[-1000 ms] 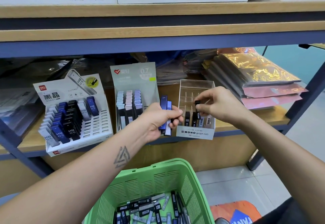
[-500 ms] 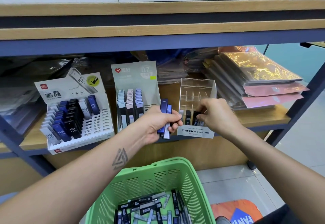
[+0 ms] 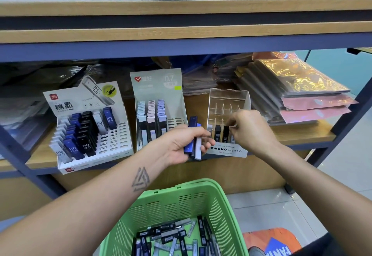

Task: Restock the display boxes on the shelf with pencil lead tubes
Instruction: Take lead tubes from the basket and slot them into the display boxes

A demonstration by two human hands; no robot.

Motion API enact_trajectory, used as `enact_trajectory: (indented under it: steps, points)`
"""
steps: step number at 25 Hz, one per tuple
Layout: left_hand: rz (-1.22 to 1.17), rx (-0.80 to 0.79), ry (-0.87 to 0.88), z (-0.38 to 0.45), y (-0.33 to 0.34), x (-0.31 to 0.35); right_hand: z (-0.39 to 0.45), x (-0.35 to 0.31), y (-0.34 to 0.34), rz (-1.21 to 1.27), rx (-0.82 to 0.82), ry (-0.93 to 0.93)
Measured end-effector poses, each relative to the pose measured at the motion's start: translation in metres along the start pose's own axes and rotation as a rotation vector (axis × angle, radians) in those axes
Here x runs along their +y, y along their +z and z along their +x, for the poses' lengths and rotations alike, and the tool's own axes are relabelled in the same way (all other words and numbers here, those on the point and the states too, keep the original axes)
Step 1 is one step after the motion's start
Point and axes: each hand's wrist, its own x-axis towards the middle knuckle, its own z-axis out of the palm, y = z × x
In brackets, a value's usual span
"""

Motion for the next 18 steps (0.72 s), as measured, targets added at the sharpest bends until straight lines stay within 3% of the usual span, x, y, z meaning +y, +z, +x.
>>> enact_trajectory:
  steps: [2,4,8,11,15,18]
  points:
    - [-0.042,-0.002,-0.014,0.000,-0.001,0.000,0.001,-0.003,-0.001,0.074,-0.012,-0.002]
    - [-0.070,-0.015,0.000,-0.002,-0.002,0.000,0.002,-0.013,-0.004,0.319,-0.081,0.030]
    - [-0.116,-0.036,-0.018,-0.005,-0.005,-0.003,0.000,-0.032,-0.011,0.744,-0.350,0.111]
    - [-0.089,-0.001,0.011,-0.005,-0.011,-0.003,-0.007,-0.037,-0.016,0.749,-0.495,0.031]
    - [-0.051,0.052,0.019,-0.007,-0.011,-0.005,-0.010,-0.047,-0.009,0.696,-0.477,-0.016]
    - [-0.070,0.070,0.040,-0.005,-0.011,-0.004,-0.006,-0.044,-0.008,0.766,-0.476,0.071]
